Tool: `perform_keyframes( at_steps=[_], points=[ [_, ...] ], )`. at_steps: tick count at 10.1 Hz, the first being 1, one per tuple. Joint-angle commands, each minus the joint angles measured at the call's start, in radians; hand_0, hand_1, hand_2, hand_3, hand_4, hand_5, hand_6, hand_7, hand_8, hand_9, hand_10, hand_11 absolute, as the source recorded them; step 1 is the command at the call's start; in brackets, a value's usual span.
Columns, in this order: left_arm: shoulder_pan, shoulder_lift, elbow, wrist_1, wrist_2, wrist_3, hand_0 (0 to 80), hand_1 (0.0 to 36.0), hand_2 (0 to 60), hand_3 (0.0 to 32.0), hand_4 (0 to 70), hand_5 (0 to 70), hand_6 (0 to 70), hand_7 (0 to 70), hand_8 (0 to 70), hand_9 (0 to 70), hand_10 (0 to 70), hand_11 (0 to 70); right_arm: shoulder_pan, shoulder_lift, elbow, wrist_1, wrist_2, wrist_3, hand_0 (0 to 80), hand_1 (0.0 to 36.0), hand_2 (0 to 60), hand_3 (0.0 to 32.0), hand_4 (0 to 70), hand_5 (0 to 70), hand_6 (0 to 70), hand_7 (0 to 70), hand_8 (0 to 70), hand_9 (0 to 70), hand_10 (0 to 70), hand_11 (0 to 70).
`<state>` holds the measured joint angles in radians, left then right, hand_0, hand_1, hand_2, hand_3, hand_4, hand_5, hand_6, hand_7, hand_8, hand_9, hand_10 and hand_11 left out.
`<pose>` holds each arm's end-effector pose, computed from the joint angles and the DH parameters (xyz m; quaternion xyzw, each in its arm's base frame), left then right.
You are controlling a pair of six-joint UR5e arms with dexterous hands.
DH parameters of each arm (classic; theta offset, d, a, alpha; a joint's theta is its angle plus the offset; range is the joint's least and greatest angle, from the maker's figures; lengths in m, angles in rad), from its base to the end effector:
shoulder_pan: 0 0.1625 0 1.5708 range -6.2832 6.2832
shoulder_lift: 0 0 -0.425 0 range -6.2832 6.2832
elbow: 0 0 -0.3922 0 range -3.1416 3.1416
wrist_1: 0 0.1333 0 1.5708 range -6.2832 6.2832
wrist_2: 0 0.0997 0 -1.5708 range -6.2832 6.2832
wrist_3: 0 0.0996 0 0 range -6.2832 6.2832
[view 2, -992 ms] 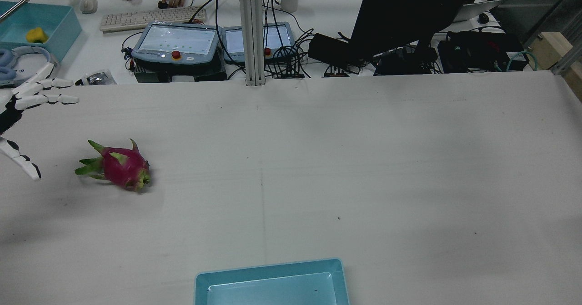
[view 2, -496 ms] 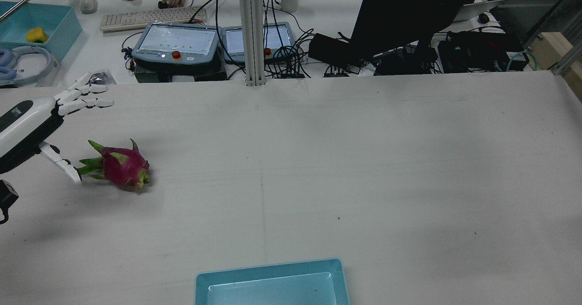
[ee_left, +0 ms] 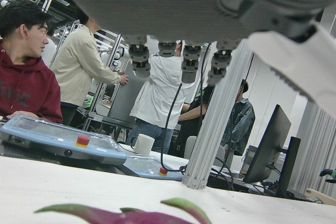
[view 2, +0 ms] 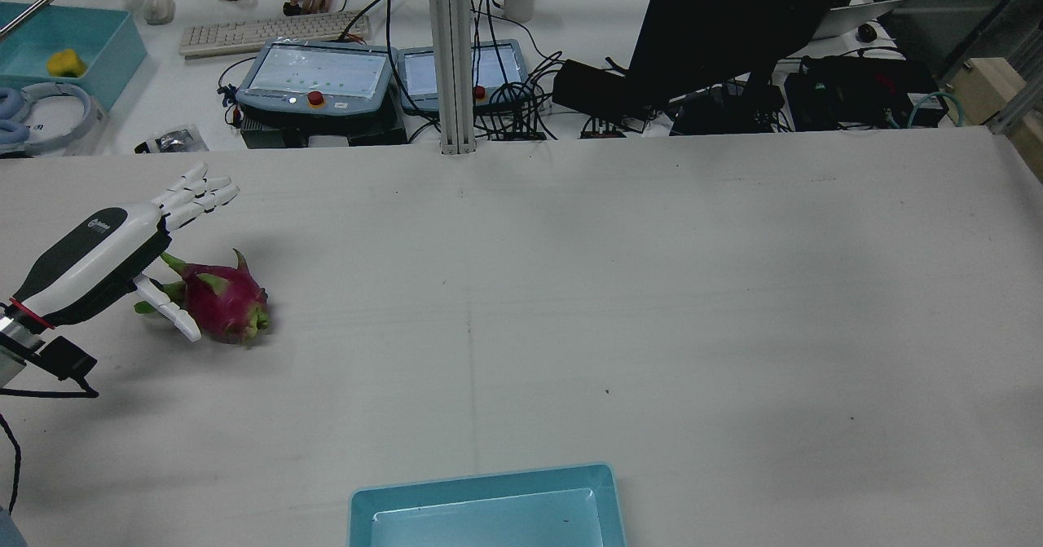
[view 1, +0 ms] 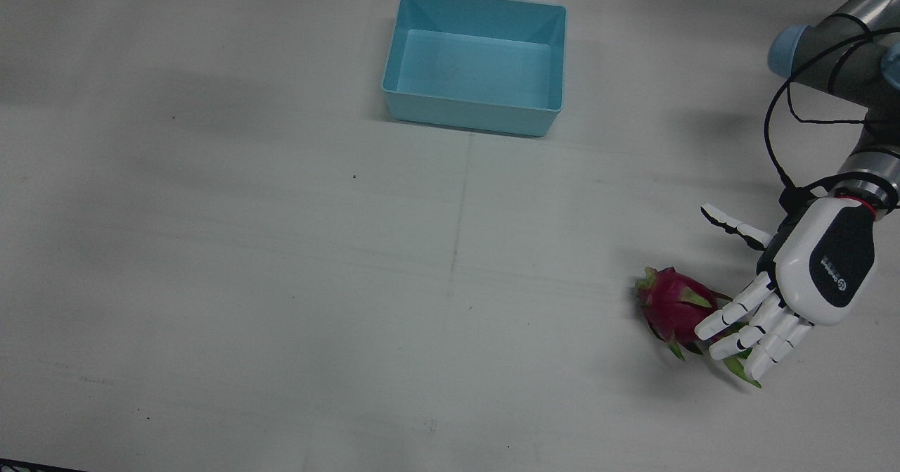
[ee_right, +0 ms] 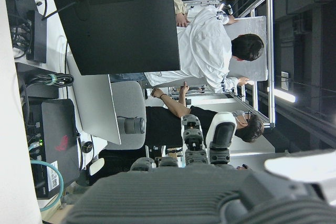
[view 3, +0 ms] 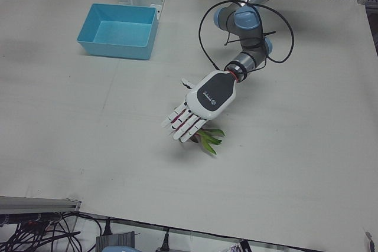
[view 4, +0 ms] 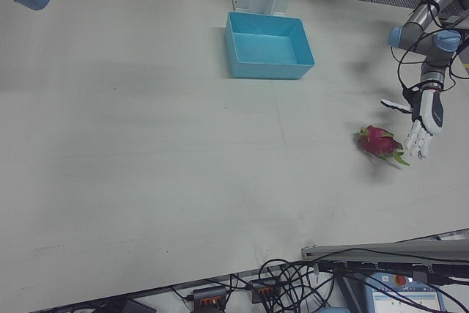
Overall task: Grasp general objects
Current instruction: 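Reach the left hand forward and down toward the pink dragon fruit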
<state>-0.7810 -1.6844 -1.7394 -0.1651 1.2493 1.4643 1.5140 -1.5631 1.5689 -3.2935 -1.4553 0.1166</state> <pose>0.2769 -0.5065 0.5246 0.3569 0.7601 -0.3481 0.4167 0.1174 -0.4863 0.6983 0.0130 0.6539 -0.7541 0.0603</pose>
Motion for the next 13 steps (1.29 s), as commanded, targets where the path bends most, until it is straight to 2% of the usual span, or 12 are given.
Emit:
perform_keyframes(
  at_steps=[1, 2, 3, 4, 5, 6, 7, 9, 11, 13],
  points=[
    [0.06, -0.027, 0.049, -0.001, -0.033, 0.004, 47.8, 7.2, 0.0, 8.8, 0.0, 5.8, 0.0, 17.4, 1.7, 2.0, 0.0, 0.7, 0.0, 0.0, 0.0, 0.0, 0.001, 0.0, 0.0, 0.0, 0.0, 0.0, 0.0, 0.0, 0.0, 0.0, 0.0, 0.0, 0.0, 0.0],
    [0.08, -0.035, 0.066, -0.002, -0.034, 0.017, 46.9, 6.1, 0.0, 10.0, 0.0, 6.2, 0.0, 16.3, 1.6, 1.8, 0.0, 0.7, 0.0, 0.0, 0.0, 0.0, 0.001, 0.0, 0.0, 0.0, 0.0, 0.0, 0.0, 0.0, 0.0, 0.0, 0.0, 0.0, 0.0, 0.0],
    [0.091, -0.035, 0.067, -0.004, -0.046, 0.039, 46.7, 5.8, 0.0, 12.6, 0.0, 6.7, 0.0, 15.3, 1.8, 1.6, 0.0, 0.4, 0.0, 0.0, 0.0, 0.0, 0.001, 0.0, 0.0, 0.0, 0.0, 0.0, 0.0, 0.0, 0.0, 0.0, 0.0, 0.0, 0.0, 0.0],
    [0.091, -0.035, 0.069, -0.001, -0.053, 0.039, 46.9, 6.1, 0.0, 12.4, 0.0, 7.3, 0.0, 15.7, 1.6, 1.7, 0.0, 0.1, 0.0, 0.0, 0.002, 0.0, 0.001, 0.0, 0.0, 0.0, 0.0, 0.0, 0.0, 0.0, 0.0, 0.0, 0.0, 0.0, 0.0, 0.0],
    [0.091, -0.05, 0.067, 0.016, -0.053, 0.041, 47.2, 6.7, 0.0, 14.0, 0.0, 7.6, 0.0, 15.7, 1.6, 1.7, 0.0, 0.0, 0.0, 0.0, 0.0, 0.0, 0.001, 0.0, 0.0, 0.0, 0.0, 0.0, 0.0, 0.0, 0.0, 0.0, 0.0, 0.0, 0.0, 0.0],
    [0.091, -0.073, 0.07, 0.045, -0.053, 0.048, 47.1, 6.6, 0.0, 13.6, 0.0, 7.4, 0.0, 15.0, 1.6, 1.6, 0.0, 0.4, 0.0, 0.0, 0.0, 0.0, 0.001, 0.0, 0.0, 0.0, 0.0, 0.0, 0.0, 0.0, 0.0, 0.0, 0.0, 0.0, 0.0, 0.0],
    [0.091, -0.075, 0.073, 0.045, -0.053, 0.083, 47.0, 7.1, 0.0, 11.0, 0.0, 7.6, 0.0, 14.5, 2.0, 1.5, 0.0, 0.5, 0.0, 0.0, 0.0, 0.0, 0.001, 0.0, 0.0, 0.0, 0.0, 0.0, 0.0, 0.0, 0.0, 0.0, 0.0, 0.0, 0.0, 0.0],
    [0.091, -0.075, 0.116, 0.024, -0.056, 0.099, 49.3, 11.9, 0.0, 7.2, 0.0, 6.1, 0.0, 13.7, 1.9, 1.3, 1.1, 2.9, 0.0, 0.0, 0.0, 0.0, 0.001, 0.0, 0.0, 0.0, 0.0, 0.0, 0.0, 0.0, 0.0, 0.0, 0.0, 0.0, 0.0, 0.0],
    [0.088, -0.07, 0.12, 0.021, -0.068, 0.099, 50.3, 13.4, 0.0, 0.0, 0.0, 1.9, 0.0, 12.9, 1.8, 1.1, 1.8, 4.1, 0.0, 0.0, 0.002, 0.0, 0.001, 0.0, 0.0, 0.0, 0.0, 0.0, 0.0, 0.0, 0.0, 0.0, 0.0, 0.0, 0.0, 0.0],
    [0.088, -0.067, 0.118, 0.021, -0.068, 0.1, 51.7, 14.0, 0.0, 0.0, 0.0, 0.0, 0.0, 12.7, 1.3, 1.1, 2.2, 4.8, 0.0, 0.0, 0.002, 0.0, 0.001, 0.0, 0.0, 0.0, 0.0, 0.0, 0.0, 0.0, 0.0, 0.0, 0.0, 0.0, 0.0, 0.0]
  ],
)
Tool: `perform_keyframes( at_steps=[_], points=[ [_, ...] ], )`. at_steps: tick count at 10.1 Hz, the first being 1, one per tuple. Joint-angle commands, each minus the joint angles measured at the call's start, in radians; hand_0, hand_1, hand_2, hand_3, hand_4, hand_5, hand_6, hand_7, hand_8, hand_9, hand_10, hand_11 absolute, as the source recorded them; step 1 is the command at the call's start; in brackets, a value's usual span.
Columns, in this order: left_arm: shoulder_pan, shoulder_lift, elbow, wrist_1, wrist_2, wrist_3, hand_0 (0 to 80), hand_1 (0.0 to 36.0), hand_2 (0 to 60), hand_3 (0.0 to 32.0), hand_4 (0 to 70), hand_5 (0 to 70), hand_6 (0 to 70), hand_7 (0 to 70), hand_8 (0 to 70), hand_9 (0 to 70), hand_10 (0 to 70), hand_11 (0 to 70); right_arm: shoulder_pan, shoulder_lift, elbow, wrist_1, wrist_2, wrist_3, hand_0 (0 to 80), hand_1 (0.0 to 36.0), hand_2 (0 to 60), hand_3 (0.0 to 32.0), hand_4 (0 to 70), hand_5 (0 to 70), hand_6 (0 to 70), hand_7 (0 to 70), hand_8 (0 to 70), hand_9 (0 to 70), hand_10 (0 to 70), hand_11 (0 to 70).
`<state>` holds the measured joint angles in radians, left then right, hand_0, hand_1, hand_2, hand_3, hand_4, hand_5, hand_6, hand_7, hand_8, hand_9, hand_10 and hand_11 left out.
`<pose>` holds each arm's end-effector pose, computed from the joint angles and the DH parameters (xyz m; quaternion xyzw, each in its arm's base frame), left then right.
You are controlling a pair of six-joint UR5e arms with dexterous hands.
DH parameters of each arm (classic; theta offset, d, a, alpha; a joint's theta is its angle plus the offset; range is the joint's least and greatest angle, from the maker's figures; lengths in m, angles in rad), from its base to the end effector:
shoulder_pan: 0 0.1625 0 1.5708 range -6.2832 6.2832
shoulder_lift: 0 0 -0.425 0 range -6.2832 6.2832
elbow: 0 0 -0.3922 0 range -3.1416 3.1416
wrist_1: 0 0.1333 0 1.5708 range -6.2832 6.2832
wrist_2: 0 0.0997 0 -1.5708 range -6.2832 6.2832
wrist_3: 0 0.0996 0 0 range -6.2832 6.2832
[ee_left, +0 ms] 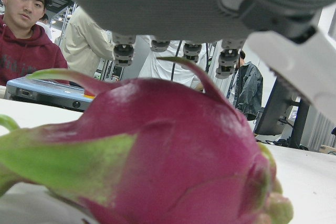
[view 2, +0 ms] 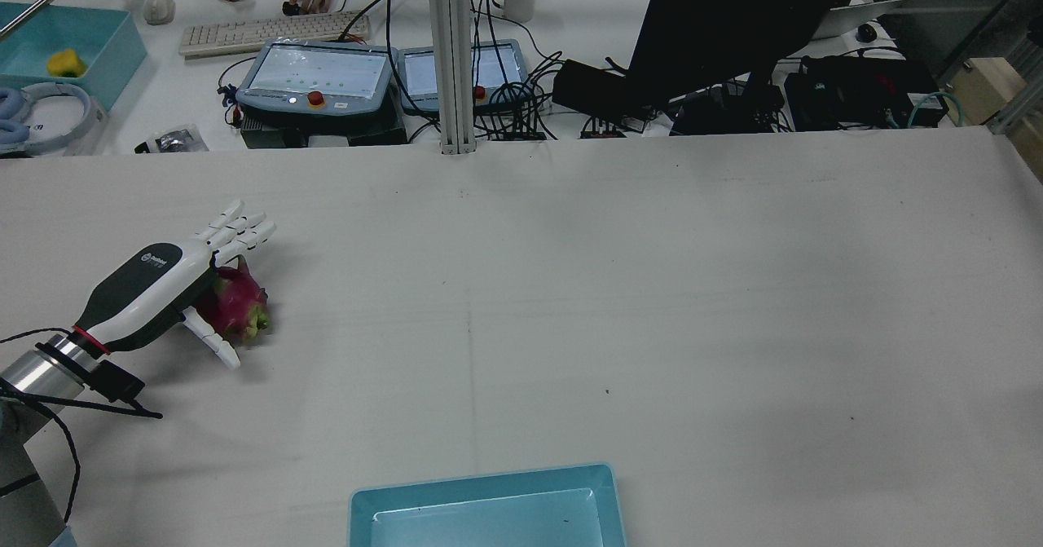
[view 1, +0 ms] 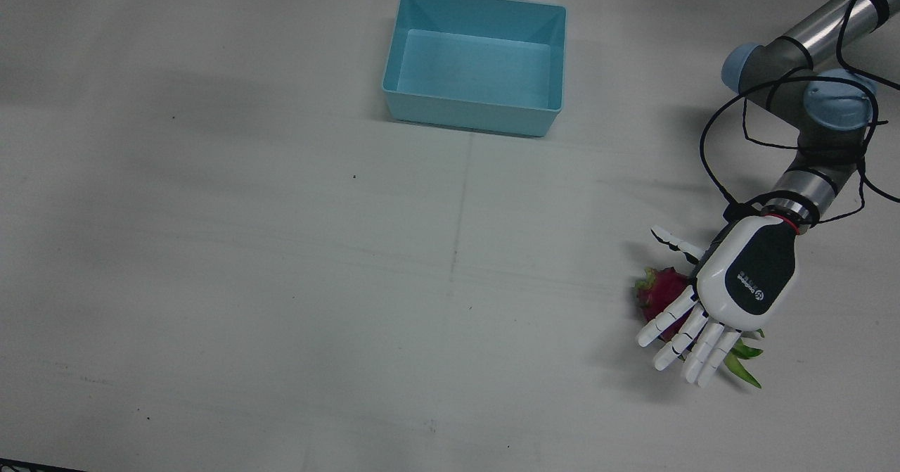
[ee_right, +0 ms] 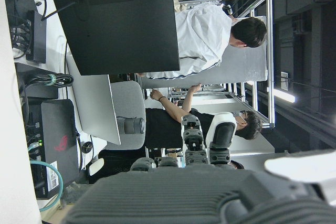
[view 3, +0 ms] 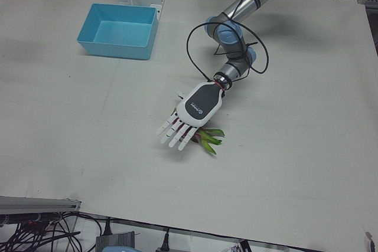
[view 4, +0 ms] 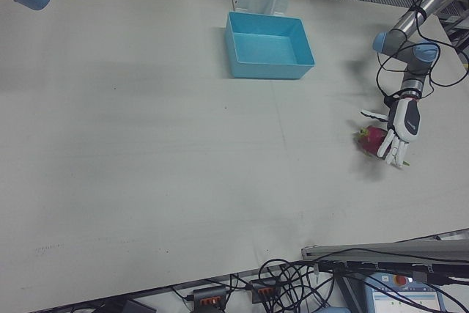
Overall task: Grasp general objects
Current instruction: 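Close the left hand's fingers around the dragon fruit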
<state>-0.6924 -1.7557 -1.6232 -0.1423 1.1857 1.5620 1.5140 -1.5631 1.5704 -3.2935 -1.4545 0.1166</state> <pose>0.3390 -0.5030 0.5465 0.3735 0.7295 -0.3379 0.4627 0.1174 -0.4864 0.6975 0.0128 0.6544 -0.7536 0.0606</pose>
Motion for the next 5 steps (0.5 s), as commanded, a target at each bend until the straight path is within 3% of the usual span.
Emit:
perform_keyframes(
  at_steps=[1, 3, 5],
  points=[
    [-0.001, 0.004, 0.003, -0.003, -0.005, 0.003, 52.3, 13.6, 0.0, 0.0, 0.0, 0.0, 0.0, 12.1, 1.1, 1.0, 2.1, 4.8, 0.0, 0.0, 0.0, 0.0, 0.0, 0.0, 0.0, 0.0, 0.0, 0.0, 0.0, 0.0, 0.0, 0.0, 0.0, 0.0, 0.0, 0.0],
    [-0.001, 0.002, 0.005, -0.003, -0.005, 0.027, 53.4, 12.0, 0.0, 0.0, 0.0, 0.0, 0.0, 11.5, 0.9, 0.9, 2.5, 5.3, 0.0, 0.0, 0.0, 0.0, 0.0, 0.0, 0.0, 0.0, 0.0, 0.0, 0.0, 0.0, 0.0, 0.0, 0.0, 0.0, 0.0, 0.0],
    [0.001, 0.002, 0.016, -0.019, -0.005, 0.055, 54.4, 12.3, 0.0, 0.0, 5.6, 0.0, 0.0, 12.2, 1.5, 1.0, 3.5, 6.7, 0.0, 0.0, 0.0, 0.0, 0.0, 0.0, 0.0, 0.0, 0.0, 0.0, 0.0, 0.0, 0.0, 0.0, 0.0, 0.0, 0.0, 0.0]
  ],
)
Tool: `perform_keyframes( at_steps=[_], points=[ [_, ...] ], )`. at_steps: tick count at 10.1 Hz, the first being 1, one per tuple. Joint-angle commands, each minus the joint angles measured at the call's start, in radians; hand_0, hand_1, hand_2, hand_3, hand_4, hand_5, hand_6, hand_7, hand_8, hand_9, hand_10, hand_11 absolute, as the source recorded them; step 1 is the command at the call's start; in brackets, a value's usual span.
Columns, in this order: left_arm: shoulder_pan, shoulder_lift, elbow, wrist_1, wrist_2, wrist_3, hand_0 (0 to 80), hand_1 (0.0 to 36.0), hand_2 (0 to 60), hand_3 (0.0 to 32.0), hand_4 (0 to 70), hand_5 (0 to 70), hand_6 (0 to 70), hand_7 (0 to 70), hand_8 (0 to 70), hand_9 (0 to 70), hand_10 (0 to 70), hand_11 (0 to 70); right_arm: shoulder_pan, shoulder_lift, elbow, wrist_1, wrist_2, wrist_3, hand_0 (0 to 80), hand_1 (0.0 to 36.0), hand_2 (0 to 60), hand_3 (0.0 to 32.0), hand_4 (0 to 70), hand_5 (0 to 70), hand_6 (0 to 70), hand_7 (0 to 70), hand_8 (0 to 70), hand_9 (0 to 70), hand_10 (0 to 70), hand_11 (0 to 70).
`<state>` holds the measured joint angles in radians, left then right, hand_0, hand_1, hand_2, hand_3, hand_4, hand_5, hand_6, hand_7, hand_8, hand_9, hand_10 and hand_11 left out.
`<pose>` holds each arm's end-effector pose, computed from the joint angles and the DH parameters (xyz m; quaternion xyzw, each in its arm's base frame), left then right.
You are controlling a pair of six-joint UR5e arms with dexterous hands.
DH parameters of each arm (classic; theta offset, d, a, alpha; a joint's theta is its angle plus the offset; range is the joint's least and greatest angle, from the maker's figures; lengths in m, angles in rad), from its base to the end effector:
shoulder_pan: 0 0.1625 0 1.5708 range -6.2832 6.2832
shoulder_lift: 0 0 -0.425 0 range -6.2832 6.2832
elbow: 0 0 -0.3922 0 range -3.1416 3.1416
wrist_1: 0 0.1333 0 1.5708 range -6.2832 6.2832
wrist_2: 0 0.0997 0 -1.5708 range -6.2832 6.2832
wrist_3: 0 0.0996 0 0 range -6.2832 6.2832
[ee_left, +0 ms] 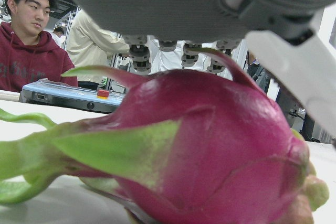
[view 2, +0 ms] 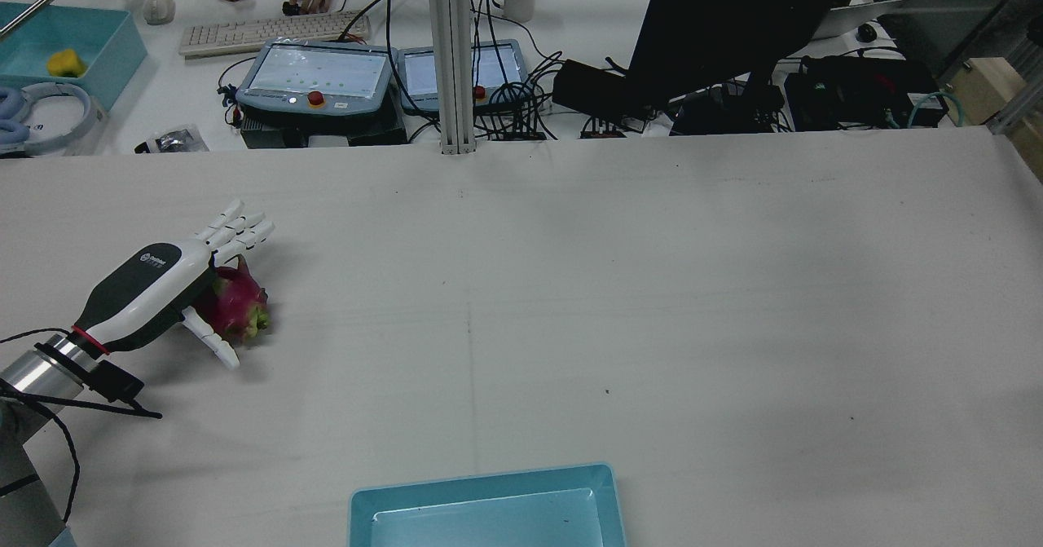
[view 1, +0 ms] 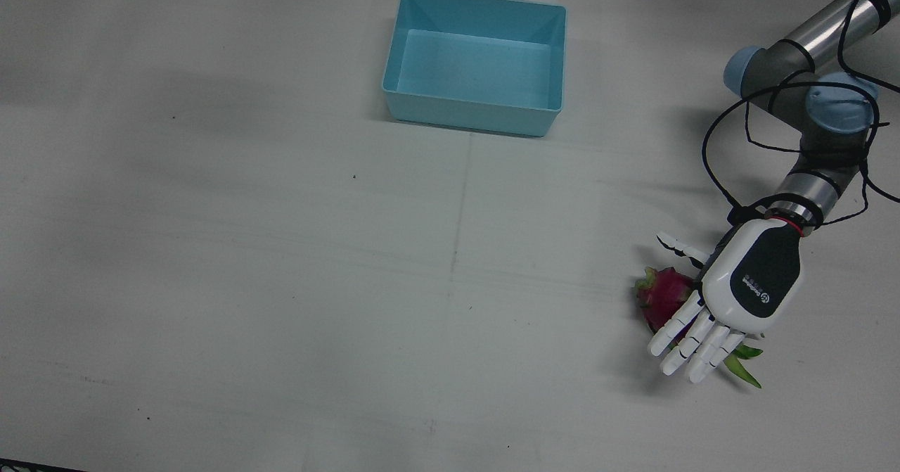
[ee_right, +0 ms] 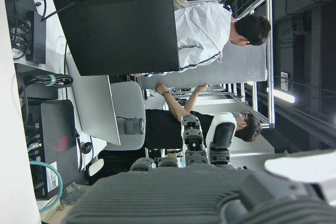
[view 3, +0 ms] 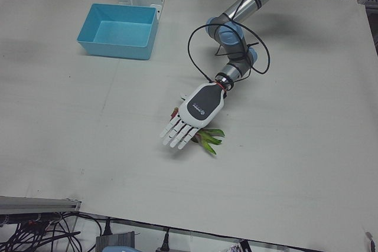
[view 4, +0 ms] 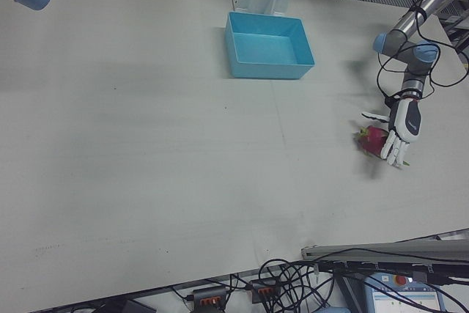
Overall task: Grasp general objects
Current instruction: 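Close the left hand's fingers around the dragon fruit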
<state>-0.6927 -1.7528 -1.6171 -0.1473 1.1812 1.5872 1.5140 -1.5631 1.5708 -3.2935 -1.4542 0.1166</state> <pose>0.3380 -0.5029 0.5507 0.3837 0.7228 -0.3341 0.4677 0.1175 -0.4865 0.6973 0.0127 0.6546 -0.7534 0.0607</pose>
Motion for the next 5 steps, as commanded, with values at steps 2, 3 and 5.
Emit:
perform_keyframes(
  at_steps=[2, 3, 5],
  points=[
    [-0.001, 0.001, 0.011, -0.011, 0.0, 0.031, 52.9, 11.6, 0.0, 0.0, 13.3, 0.0, 0.0, 13.7, 2.8, 1.3, 3.9, 7.0, 0.0, 0.0, 0.0, 0.0, 0.0, 0.0, 0.0, 0.0, 0.0, 0.0, 0.0, 0.0, 0.0, 0.0, 0.0, 0.0, 0.0, 0.0],
    [-0.001, 0.002, 0.014, -0.009, 0.0, 0.034, 52.1, 11.5, 0.0, 0.0, 13.9, 0.4, 0.0, 13.5, 3.0, 1.3, 4.3, 7.4, 0.0, 0.0, 0.0, 0.0, 0.0, 0.0, 0.0, 0.0, 0.0, 0.0, 0.0, 0.0, 0.0, 0.0, 0.0, 0.0, 0.0, 0.0],
    [0.001, -0.002, 0.034, -0.014, -0.002, 0.034, 51.8, 11.9, 0.0, 0.0, 15.5, 1.3, 0.0, 14.1, 3.1, 1.4, 3.3, 5.9, 0.0, 0.0, 0.0, 0.0, 0.0, 0.0, 0.0, 0.0, 0.0, 0.0, 0.0, 0.0, 0.0, 0.0, 0.0, 0.0, 0.0, 0.0]
  ],
)
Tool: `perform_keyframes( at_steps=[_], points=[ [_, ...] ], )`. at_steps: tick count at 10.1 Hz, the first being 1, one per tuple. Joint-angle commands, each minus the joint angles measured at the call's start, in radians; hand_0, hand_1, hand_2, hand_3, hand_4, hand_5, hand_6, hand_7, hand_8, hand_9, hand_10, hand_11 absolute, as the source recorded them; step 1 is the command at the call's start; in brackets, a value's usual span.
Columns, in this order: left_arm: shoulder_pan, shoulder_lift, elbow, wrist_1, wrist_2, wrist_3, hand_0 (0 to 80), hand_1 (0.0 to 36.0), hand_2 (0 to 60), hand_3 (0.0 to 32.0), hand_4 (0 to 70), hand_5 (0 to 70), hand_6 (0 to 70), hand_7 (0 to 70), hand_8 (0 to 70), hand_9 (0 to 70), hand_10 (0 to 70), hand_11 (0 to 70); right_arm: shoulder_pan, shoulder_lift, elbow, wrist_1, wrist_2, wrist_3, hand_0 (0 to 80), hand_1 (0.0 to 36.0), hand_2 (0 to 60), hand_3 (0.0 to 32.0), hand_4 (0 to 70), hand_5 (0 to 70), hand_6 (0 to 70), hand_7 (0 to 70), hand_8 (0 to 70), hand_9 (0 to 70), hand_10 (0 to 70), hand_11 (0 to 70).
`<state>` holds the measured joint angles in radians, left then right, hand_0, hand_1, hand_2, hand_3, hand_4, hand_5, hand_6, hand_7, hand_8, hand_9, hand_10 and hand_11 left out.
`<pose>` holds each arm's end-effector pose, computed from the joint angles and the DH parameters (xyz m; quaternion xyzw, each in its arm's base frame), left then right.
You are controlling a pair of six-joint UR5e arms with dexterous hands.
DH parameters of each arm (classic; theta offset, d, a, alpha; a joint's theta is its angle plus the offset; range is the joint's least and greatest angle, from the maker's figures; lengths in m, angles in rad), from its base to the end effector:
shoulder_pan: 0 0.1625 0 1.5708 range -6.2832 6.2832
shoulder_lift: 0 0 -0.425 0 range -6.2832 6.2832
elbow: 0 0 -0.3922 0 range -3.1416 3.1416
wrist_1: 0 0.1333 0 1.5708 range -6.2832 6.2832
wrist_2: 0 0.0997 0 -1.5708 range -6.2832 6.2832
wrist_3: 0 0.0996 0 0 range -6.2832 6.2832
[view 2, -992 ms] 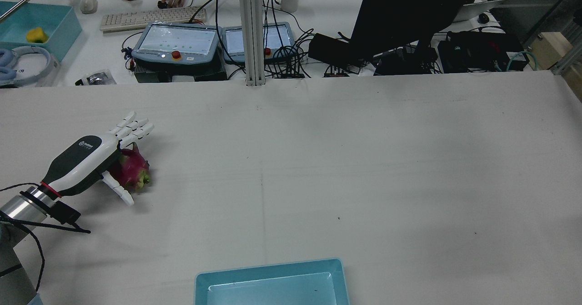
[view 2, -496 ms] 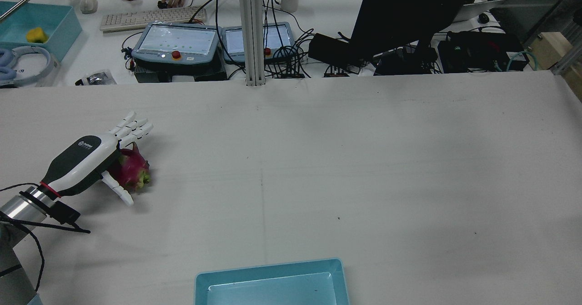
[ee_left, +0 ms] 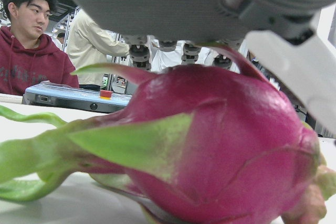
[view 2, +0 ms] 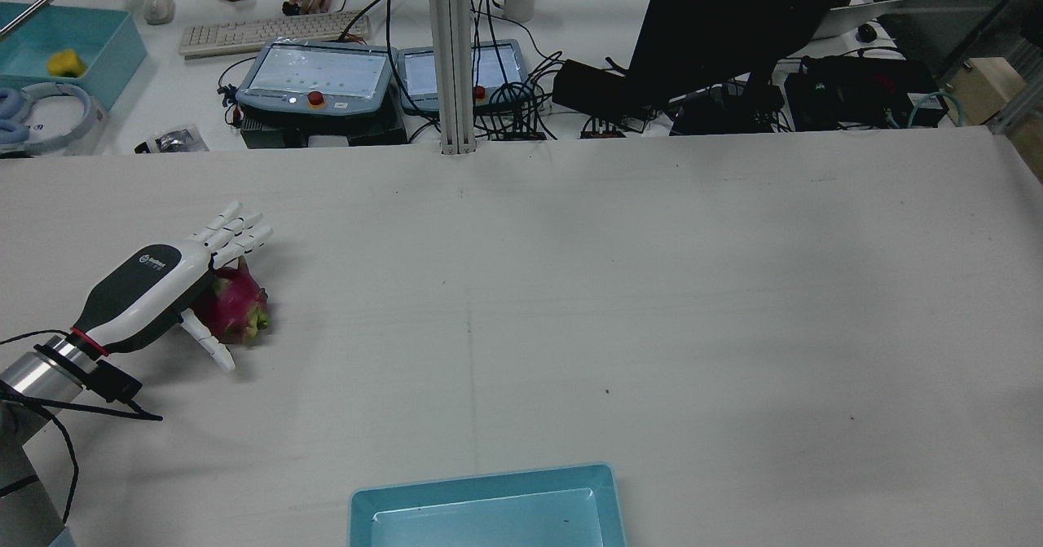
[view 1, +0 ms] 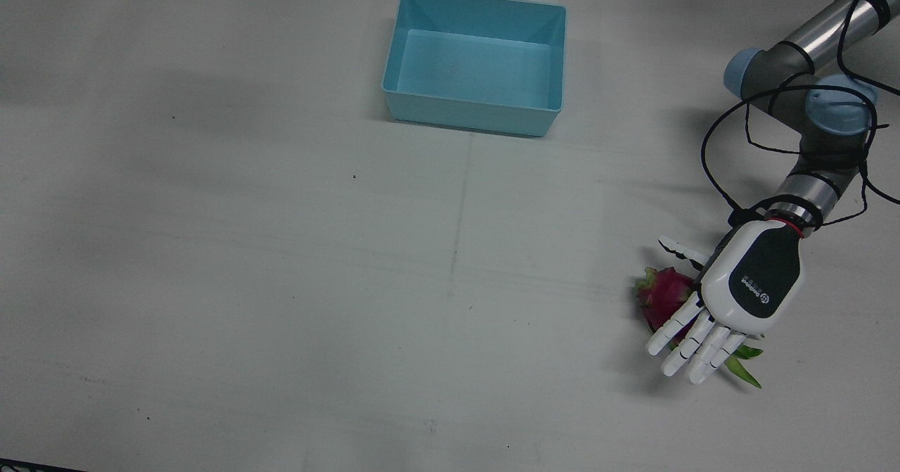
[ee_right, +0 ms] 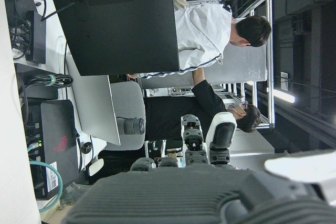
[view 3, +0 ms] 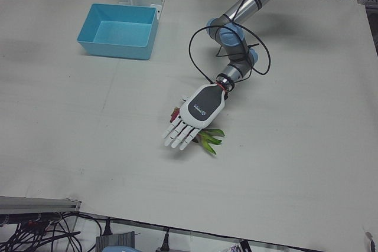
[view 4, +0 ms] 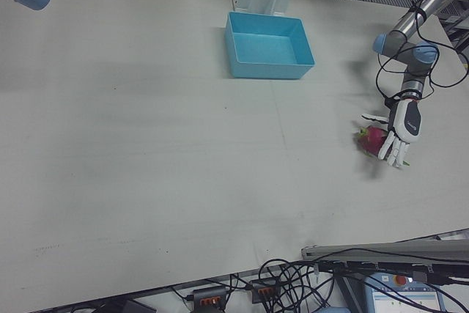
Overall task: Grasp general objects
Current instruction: 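Close the left hand's fingers around the dragon fruit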
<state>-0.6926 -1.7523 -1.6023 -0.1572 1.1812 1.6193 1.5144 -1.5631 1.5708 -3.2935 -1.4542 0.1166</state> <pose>0.3386 -0.5033 0.5572 0.3951 0.7150 -0.3269 0.4752 0.1177 -0.4864 0.6973 0.0125 0.6546 -0.7534 0.0608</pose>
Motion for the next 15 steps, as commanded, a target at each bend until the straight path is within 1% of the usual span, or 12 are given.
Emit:
perform_keyframes(
  at_steps=[1, 2, 4, 5, 6, 7, 8, 9, 11, 13, 14, 15],
  points=[
    [-0.002, -0.003, 0.019, -0.008, -0.002, 0.01, 50.9, 12.5, 0.0, 0.0, 15.9, 1.8, 0.0, 14.0, 3.1, 1.4, 3.4, 6.0, 0.0, 0.0, 0.0, 0.0, 0.0, -0.002, 0.0, 0.0, 0.0, 0.0, 0.0, 0.0, 0.0, 0.0, 0.0, 0.0, 0.0, 0.0],
    [-0.002, -0.003, 0.022, -0.013, -0.002, 0.022, 49.9, 15.3, 5.3, 0.0, 18.2, 3.2, 0.0, 13.9, 3.0, 1.3, 3.2, 5.7, 0.0, 0.0, 0.0, 0.0, 0.0, 0.0, 0.0, 0.0, 0.0, 0.0, 0.0, 0.0, 0.0, 0.0, 0.0, 0.0, 0.0, 0.0],
    [-0.005, -0.003, 0.031, -0.027, -0.002, 0.03, 47.6, 17.7, 28.9, 0.0, 26.5, 7.6, 0.0, 14.4, 3.0, 1.4, 1.6, 3.1, 0.0, 0.0, 0.0, 0.0, 0.0, 0.0, 0.0, 0.0, 0.0, 0.0, 0.0, 0.0, 0.0, 0.0, 0.0, 0.0, 0.0, 0.0],
    [-0.005, -0.003, 0.036, -0.031, -0.002, 0.03, 47.3, 18.7, 35.2, 0.0, 29.8, 9.8, 0.0, 14.1, 2.9, 1.4, 1.8, 3.3, 0.001, 0.0, 0.0, 0.0, 0.0, 0.0, 0.0, 0.0, 0.0, 0.0, 0.0, 0.0, 0.0, 0.0, 0.0, 0.0, 0.0, 0.0],
    [-0.005, -0.003, 0.039, -0.035, -0.002, 0.03, 46.8, 17.8, 37.2, 0.0, 37.7, 14.4, 0.0, 13.5, 3.2, 1.3, 2.1, 3.6, 0.0, 0.0, 0.0, 0.0, 0.0, 0.0, 0.0, 0.0, 0.0, 0.0, 0.0, 0.0, 0.0, 0.0, 0.0, 0.0, 0.0, 0.0],
    [-0.005, -0.003, 0.041, -0.035, -0.015, 0.03, 46.0, 16.9, 42.2, 0.0, 48.0, 24.2, 0.0, 13.6, 3.9, 1.3, 3.1, 4.6, 0.001, 0.0, 0.0, 0.0, 0.0, 0.0, 0.0, 0.0, 0.0, 0.0, 0.0, 0.0, 0.0, 0.0, 0.0, 0.0, 0.0, 0.0],
    [-0.005, -0.001, 0.042, -0.035, -0.038, 0.03, 44.4, 16.5, 49.4, 0.0, 53.1, 31.1, 0.0, 15.4, 4.7, 1.6, 3.9, 5.5, 0.0, 0.0, 0.0, 0.0, 0.0, 0.0, 0.0, 0.0, 0.0, 0.0, 0.0, 0.0, 0.0, 0.0, 0.0, 0.0, 0.0, 0.0],
    [-0.005, -0.001, 0.05, -0.038, -0.04, 0.028, 43.4, 14.3, 43.3, 0.0, 51.5, 30.5, 0.0, 17.9, 5.2, 2.1, 4.2, 5.9, 0.0, 0.0, 0.0, 0.0, 0.0, 0.0, 0.0, 0.0, 0.0, 0.0, 0.0, 0.0, 0.0, 0.0, 0.0, 0.0, 0.0, 0.0],
    [-0.008, 0.001, 0.048, -0.045, -0.041, 0.024, 45.5, 10.4, 23.2, 0.0, 52.0, 28.7, 0.0, 19.6, 6.0, 2.5, 4.4, 6.0, 0.0, 0.0, 0.0, 0.0, -0.001, 0.0, 0.0, 0.0, 0.0, 0.0, 0.0, 0.0, 0.0, 0.0, 0.0, 0.0, 0.0, 0.0],
    [-0.015, 0.002, 0.042, -0.059, -0.043, 0.013, 45.6, 6.1, 8.0, 0.0, 52.1, 28.0, 0.9, 23.3, 9.1, 3.2, 6.9, 9.4, 0.0, 0.0, 0.0, 0.0, 0.0, 0.0, 0.0, 0.0, 0.0, 0.0, 0.0, 0.0, 0.0, 0.0, 0.0, 0.0, 0.0, 0.0],
    [-0.04, 0.004, 0.018, -0.071, -0.043, 0.011, 44.5, 4.8, 9.2, 0.0, 53.1, 28.4, 4.5, 28.8, 12.8, 5.2, 11.0, 15.3, 0.0, 0.0, 0.0, 0.0, 0.0, 0.0, 0.0, 0.0, 0.0, 0.0, 0.0, 0.0, 0.0, 0.0, 0.0, 0.0, 0.0, 0.0],
    [-0.047, 0.008, -0.025, -0.07, -0.041, 0.011, 41.5, 5.1, 21.0, 0.0, 53.4, 30.6, 11.3, 38.6, 20.4, 15.6, 20.9, 29.5, 0.001, 0.0, 0.002, 0.0, 0.0, -0.002, 0.0, 0.0, 0.0, 0.0, 0.0, 0.0, 0.0, 0.0, 0.0, 0.0, 0.0, 0.0]
  ],
)
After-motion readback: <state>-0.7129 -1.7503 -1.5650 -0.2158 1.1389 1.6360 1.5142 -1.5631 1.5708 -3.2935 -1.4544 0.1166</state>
